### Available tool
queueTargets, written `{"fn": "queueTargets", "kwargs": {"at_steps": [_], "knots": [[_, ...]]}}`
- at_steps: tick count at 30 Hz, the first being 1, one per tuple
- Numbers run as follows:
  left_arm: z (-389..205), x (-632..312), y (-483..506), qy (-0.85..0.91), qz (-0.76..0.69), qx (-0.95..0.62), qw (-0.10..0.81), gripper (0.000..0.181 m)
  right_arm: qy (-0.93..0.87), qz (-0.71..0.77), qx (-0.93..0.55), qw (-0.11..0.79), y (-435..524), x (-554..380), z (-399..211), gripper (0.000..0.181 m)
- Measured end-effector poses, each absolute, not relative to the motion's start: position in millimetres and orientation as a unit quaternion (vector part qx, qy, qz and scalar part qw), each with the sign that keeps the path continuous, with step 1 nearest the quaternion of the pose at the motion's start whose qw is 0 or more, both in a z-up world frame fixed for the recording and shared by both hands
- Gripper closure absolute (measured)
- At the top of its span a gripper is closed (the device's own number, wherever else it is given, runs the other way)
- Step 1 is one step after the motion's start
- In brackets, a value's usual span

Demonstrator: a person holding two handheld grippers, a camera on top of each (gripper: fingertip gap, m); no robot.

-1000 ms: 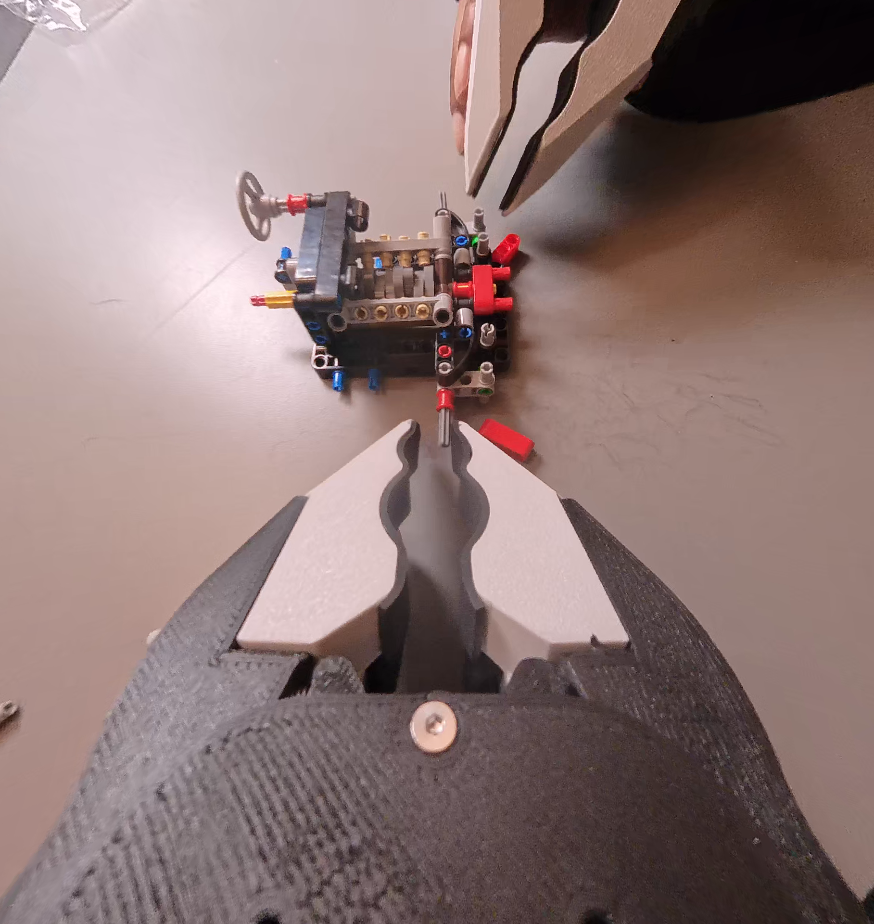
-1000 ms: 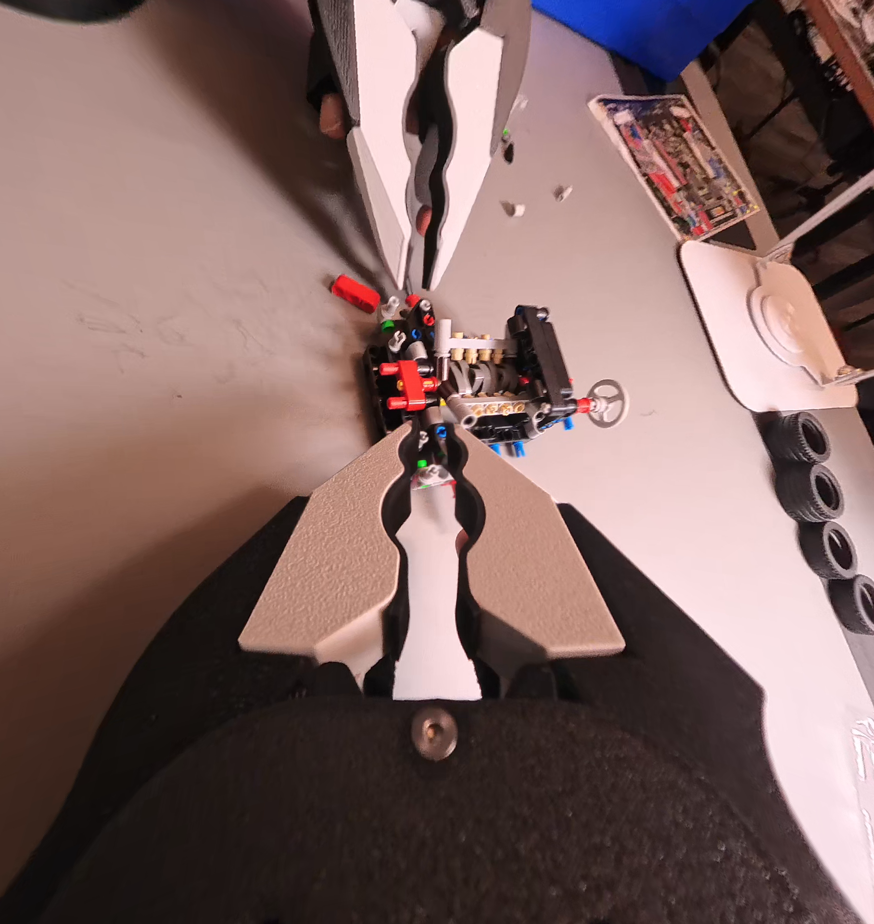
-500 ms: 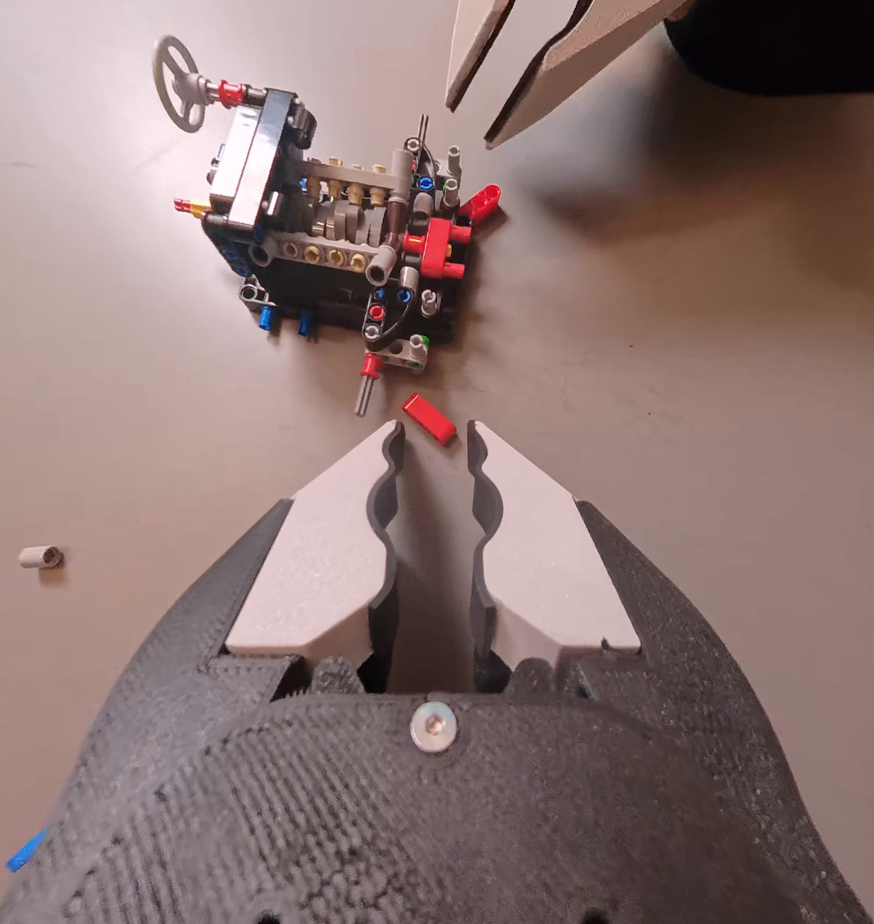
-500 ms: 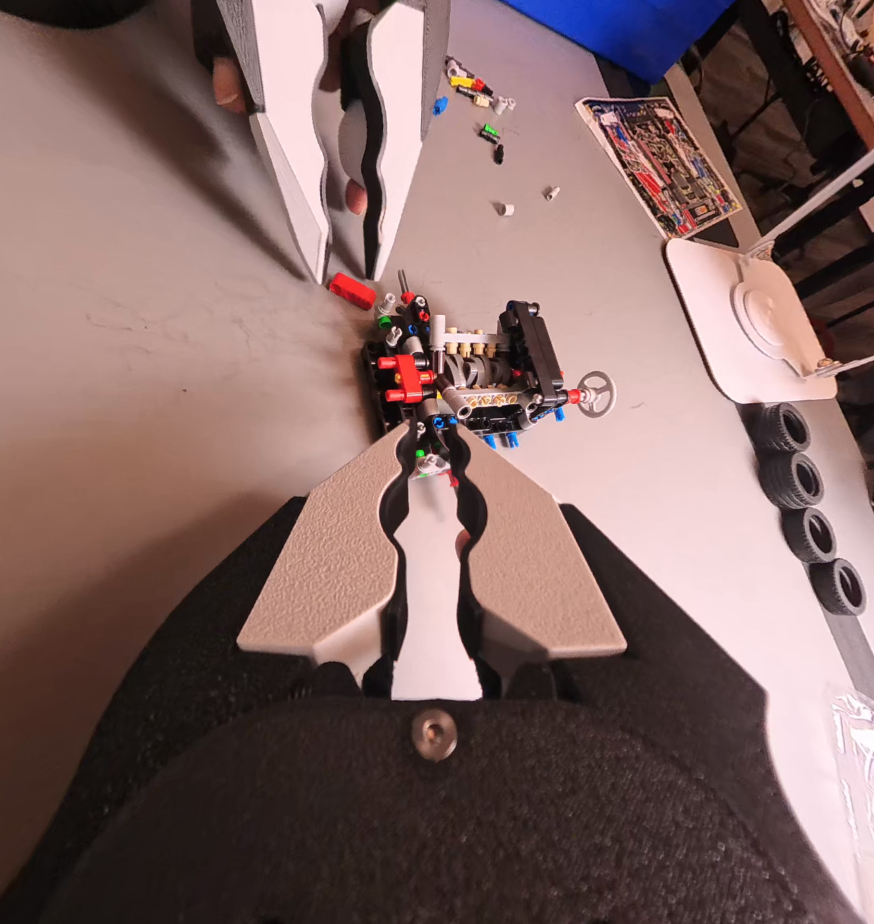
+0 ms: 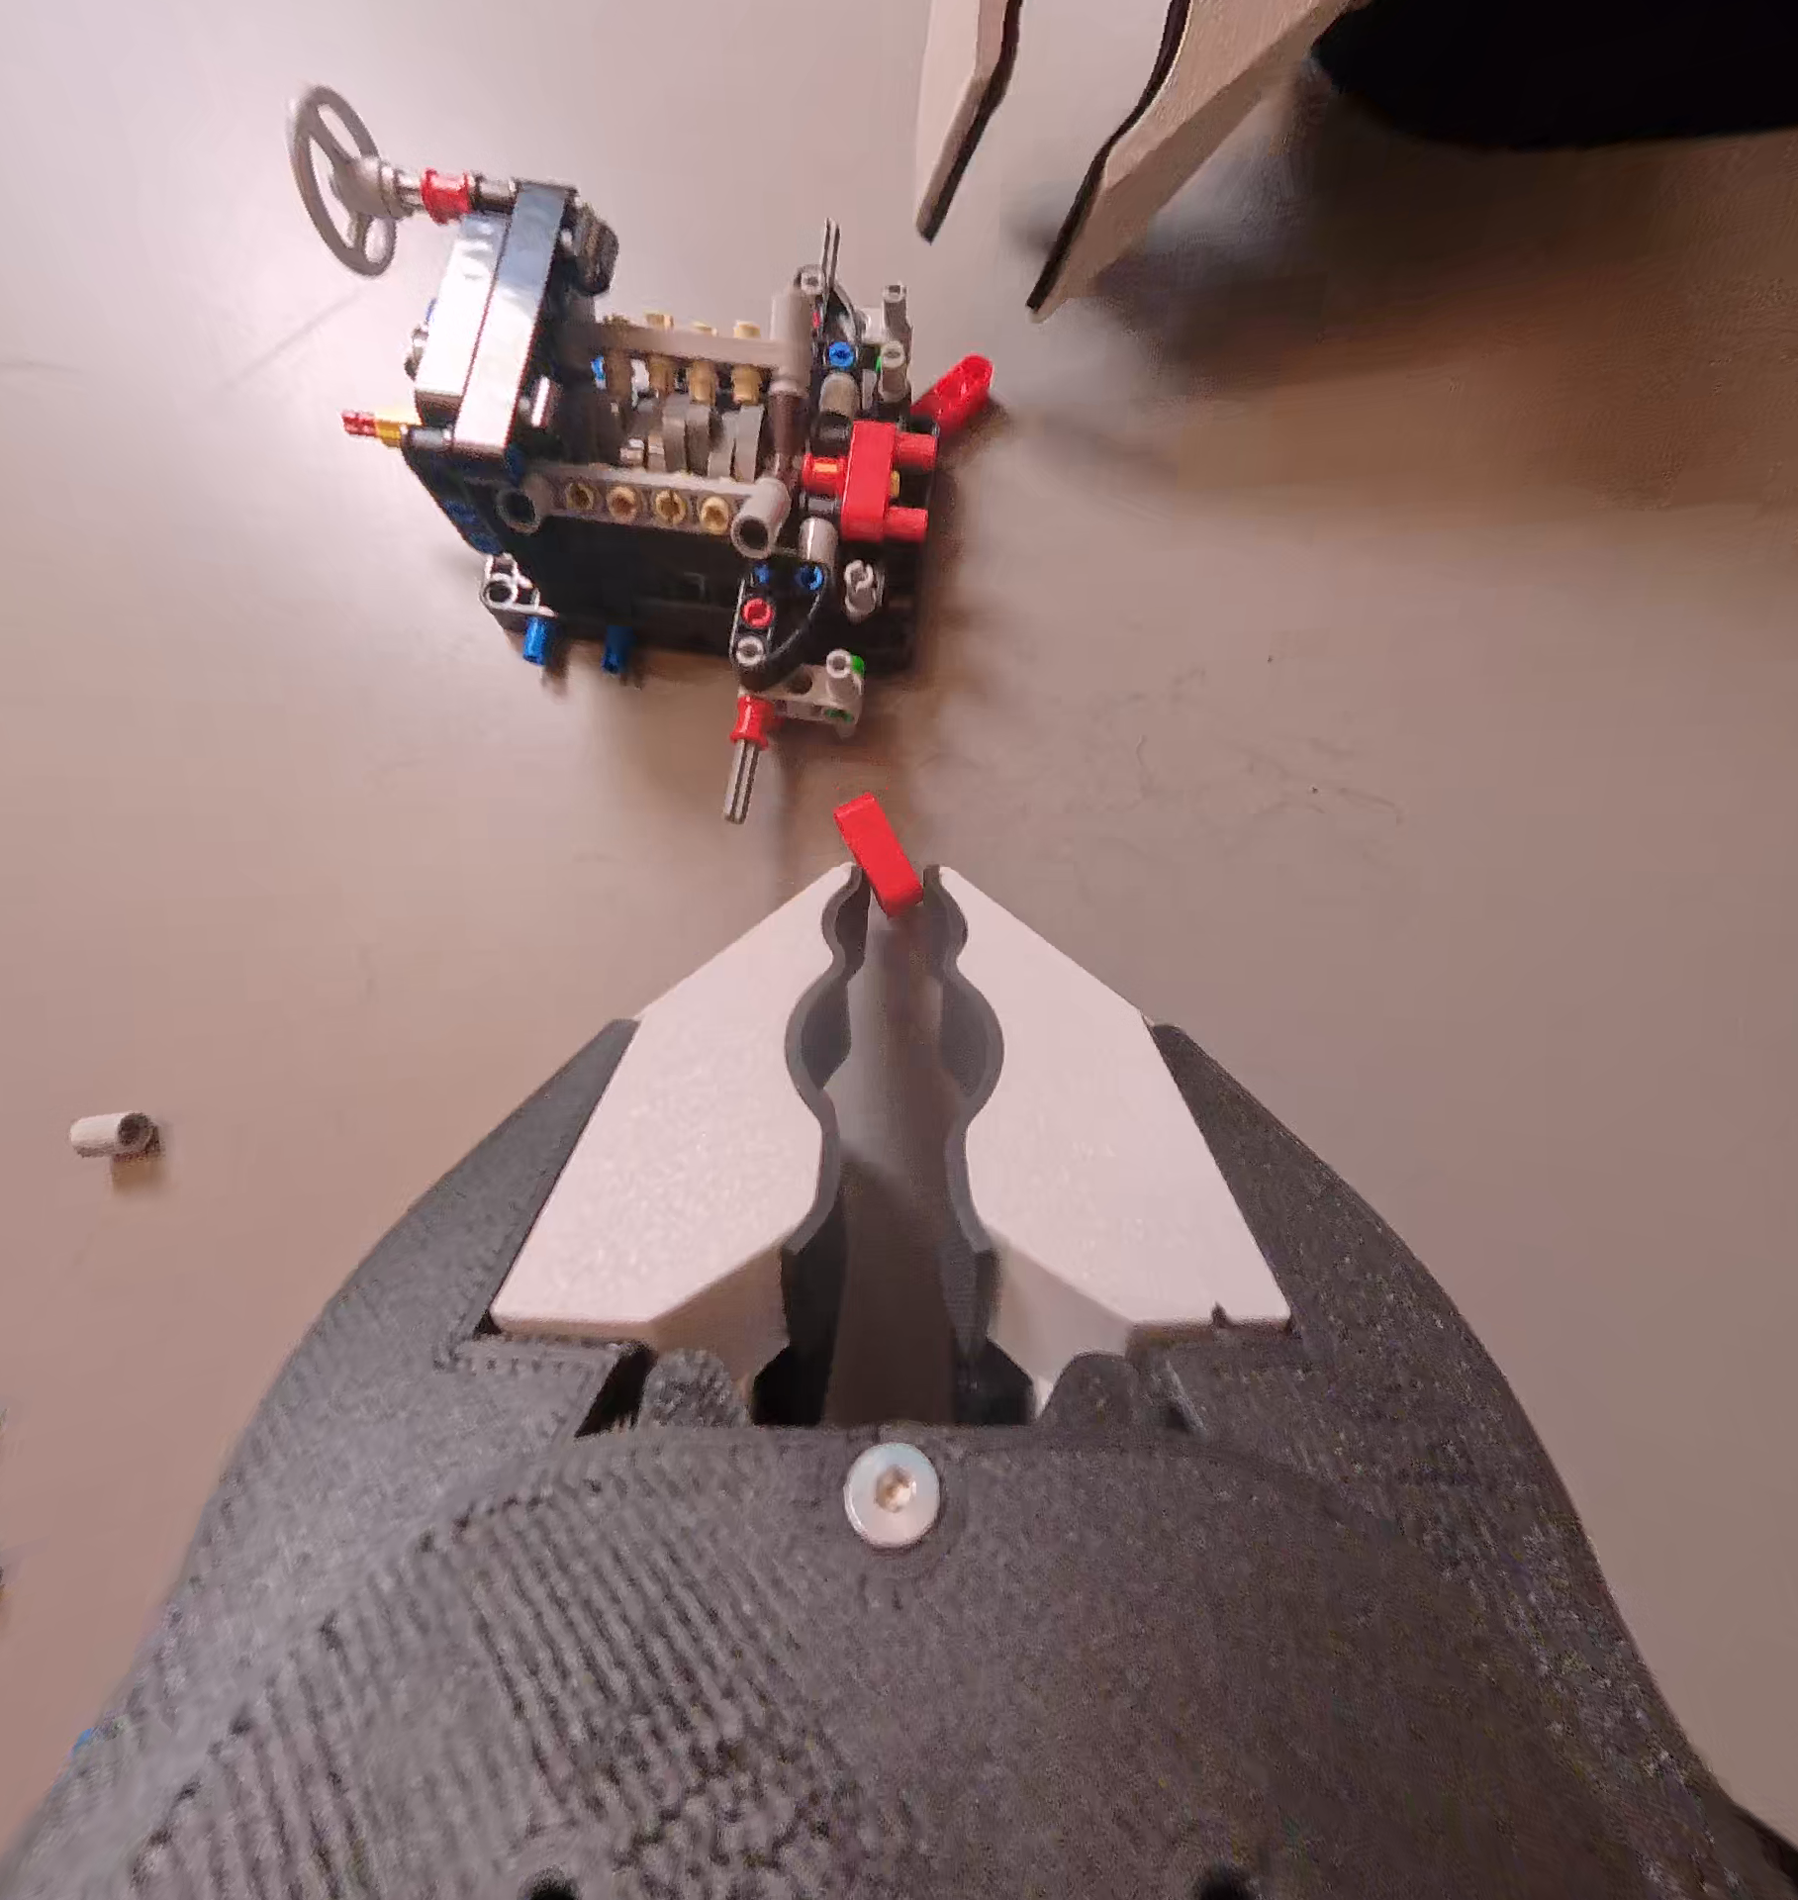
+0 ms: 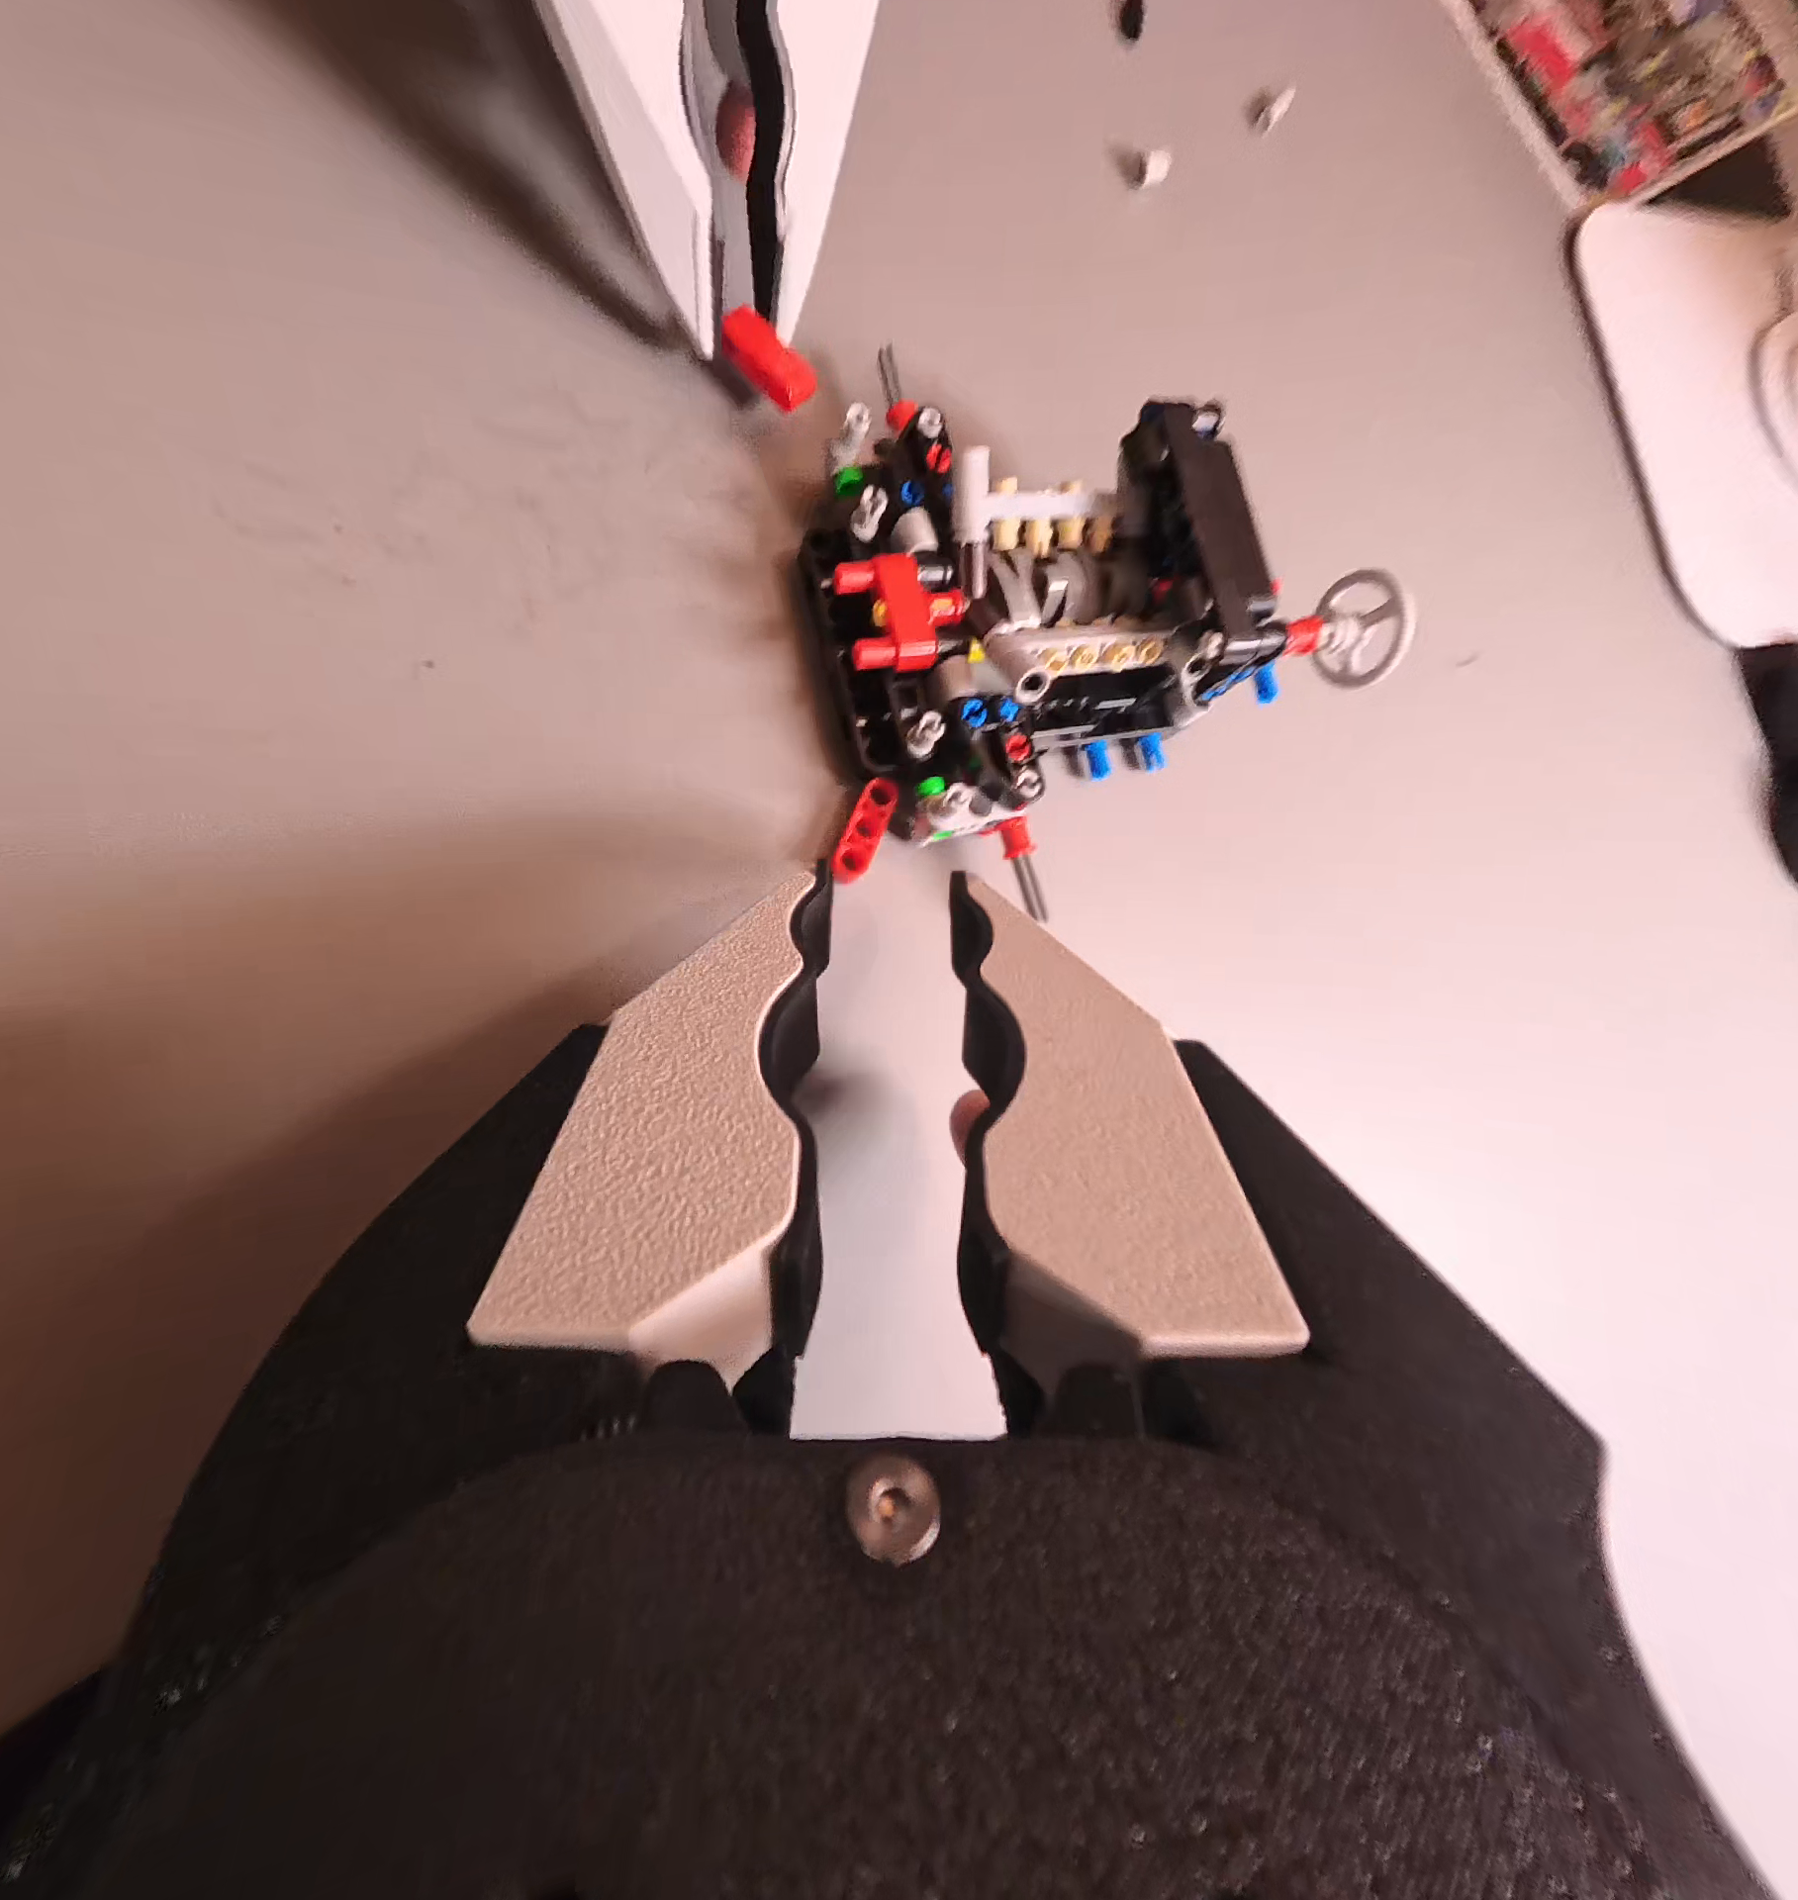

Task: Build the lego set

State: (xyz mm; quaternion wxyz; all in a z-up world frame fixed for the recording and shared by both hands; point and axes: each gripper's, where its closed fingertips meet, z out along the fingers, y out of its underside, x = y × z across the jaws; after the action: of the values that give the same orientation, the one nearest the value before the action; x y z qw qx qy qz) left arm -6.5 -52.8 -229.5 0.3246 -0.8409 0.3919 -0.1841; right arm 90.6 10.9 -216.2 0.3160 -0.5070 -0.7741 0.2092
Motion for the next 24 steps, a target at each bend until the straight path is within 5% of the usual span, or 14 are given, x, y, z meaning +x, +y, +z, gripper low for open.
{"fn": "queueTargets", "kwargs": {"at_steps": [8,15,24], "knots": [[-225.1,-23.3,-52.8,0.404,-0.157,-0.836,0.336,0.16,-0.778,0.2,-0.52,0.29,5.7,84.0,-233.4,0.164],[-204.5,-7.8,-44.3,0.396,-0.177,-0.809,0.396,0.168,-0.798,0.208,-0.487,0.288,-5.7,85.1,-232.9,0.174],[-181.1,57.6,-51.6,0.328,-0.361,-0.775,0.403,0.161,-0.778,0.307,-0.371,0.403,-42.3,67.1,-177.7,0.175]]}}
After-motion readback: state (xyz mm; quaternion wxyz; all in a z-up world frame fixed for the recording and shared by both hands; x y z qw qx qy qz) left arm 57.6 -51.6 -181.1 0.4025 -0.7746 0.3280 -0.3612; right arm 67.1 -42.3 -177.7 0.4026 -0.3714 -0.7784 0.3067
